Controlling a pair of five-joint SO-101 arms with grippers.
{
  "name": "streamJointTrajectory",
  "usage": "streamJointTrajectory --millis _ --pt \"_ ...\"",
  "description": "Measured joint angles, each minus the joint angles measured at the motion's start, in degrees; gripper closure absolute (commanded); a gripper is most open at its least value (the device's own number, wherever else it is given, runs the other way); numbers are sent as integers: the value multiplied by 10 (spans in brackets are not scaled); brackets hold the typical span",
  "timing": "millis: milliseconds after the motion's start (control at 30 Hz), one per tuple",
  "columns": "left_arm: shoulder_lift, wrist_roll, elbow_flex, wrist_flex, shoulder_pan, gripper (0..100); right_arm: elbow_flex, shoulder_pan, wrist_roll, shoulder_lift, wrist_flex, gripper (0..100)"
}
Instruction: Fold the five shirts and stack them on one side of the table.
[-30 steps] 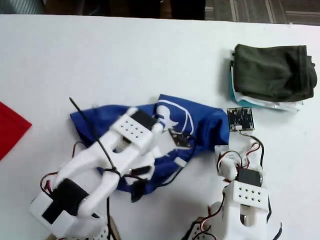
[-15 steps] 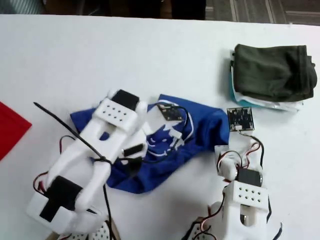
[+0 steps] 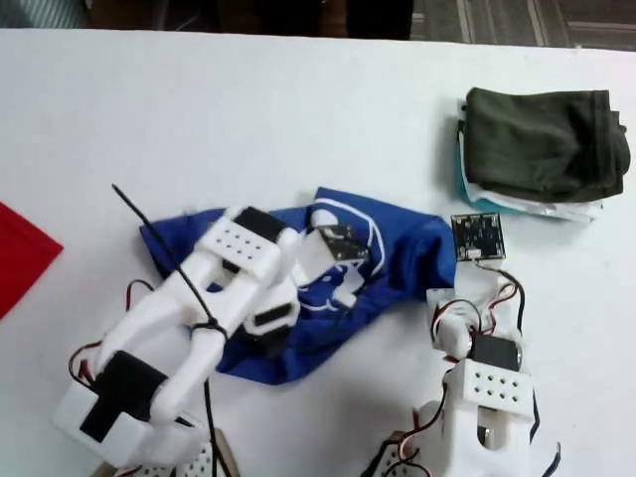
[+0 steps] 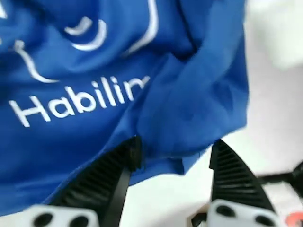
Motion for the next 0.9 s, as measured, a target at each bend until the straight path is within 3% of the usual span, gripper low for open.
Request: streamJointTrajectory --millis 200,533,700,900 --pt "-1 29 11 -23 2 893 0 0 0 0 0 980" --pt "0 32 11 -23 15 839 0 0 0 0 0 980" --pt "0 32 11 -23 49 976 0 0 0 0 0 980" --pt "0 31 10 -5 7 973 3 0 0 0 -4 981"
